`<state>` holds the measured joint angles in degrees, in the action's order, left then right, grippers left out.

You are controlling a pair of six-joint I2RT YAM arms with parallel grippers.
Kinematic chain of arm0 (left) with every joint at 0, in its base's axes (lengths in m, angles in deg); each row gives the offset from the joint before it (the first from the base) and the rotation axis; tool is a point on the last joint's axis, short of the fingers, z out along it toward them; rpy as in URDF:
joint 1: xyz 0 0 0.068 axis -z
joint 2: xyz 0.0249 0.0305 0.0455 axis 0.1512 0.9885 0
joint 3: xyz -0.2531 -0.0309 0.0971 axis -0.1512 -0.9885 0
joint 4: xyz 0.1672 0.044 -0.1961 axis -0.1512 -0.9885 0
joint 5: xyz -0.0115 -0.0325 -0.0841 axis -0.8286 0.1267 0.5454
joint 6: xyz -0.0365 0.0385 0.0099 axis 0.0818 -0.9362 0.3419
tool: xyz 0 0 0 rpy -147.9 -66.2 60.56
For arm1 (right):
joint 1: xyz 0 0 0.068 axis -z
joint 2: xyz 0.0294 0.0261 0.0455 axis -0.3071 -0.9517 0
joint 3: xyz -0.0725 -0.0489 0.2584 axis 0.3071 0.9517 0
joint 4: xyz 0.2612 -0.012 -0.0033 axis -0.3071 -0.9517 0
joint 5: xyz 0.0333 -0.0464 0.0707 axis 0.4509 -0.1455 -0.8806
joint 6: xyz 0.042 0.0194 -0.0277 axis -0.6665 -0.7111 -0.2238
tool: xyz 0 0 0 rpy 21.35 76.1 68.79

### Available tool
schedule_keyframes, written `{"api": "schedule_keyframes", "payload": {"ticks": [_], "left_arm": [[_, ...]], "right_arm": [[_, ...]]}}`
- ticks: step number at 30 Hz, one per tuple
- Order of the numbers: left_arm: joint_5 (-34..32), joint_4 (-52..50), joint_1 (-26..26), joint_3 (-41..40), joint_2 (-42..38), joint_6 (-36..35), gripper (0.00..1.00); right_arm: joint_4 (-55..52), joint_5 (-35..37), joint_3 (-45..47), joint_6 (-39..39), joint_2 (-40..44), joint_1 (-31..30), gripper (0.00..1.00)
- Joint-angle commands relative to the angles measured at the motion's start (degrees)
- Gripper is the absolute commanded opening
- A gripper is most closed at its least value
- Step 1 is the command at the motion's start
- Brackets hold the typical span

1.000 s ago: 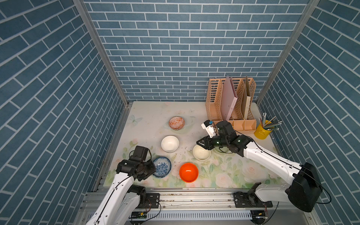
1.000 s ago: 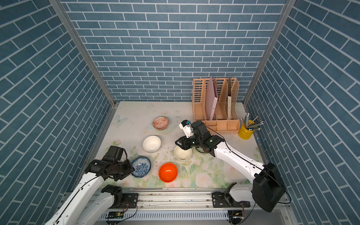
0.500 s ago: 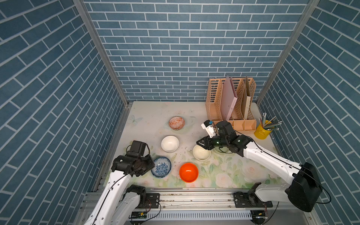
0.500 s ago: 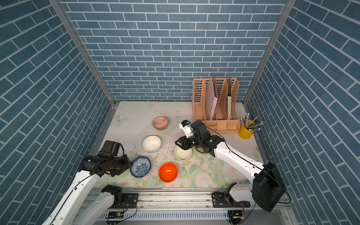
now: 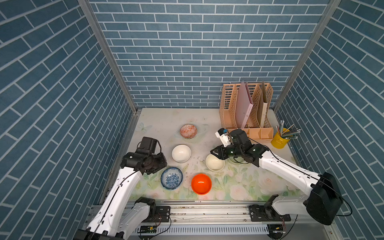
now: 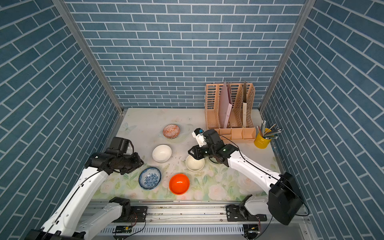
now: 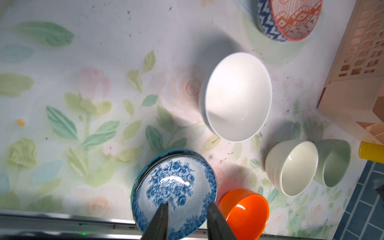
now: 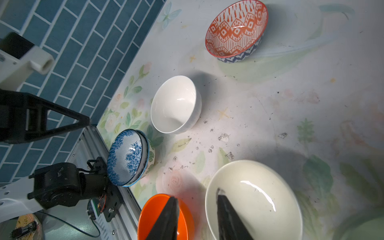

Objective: Stack the bowls
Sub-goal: Place the bowl on the bowl, then pick up the bowl from the center of the board.

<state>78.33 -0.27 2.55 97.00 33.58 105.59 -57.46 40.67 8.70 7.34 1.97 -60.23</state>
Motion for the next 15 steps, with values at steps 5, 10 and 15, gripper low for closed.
{"api": "schedule_keyframes", "payload": {"ticks": [5,10,15], "left_arm": [[1.1,8.1,-0.3,2.6,5.9,-3.5,0.36],[3.0,15.1,-0.3,6.7,14.4,-3.8,0.36],[3.6,21.5,-0.2,12.1,24.8,-4.2,0.33]], "right_arm": [[-2.1,4.2,-2.5,2.3,-1.8,0.1,0.36],[-1.4,6.0,-2.8,1.6,-1.5,0.1,0.36],[-2.4,7.7,-2.8,0.7,-0.6,0.1,0.36]]}}
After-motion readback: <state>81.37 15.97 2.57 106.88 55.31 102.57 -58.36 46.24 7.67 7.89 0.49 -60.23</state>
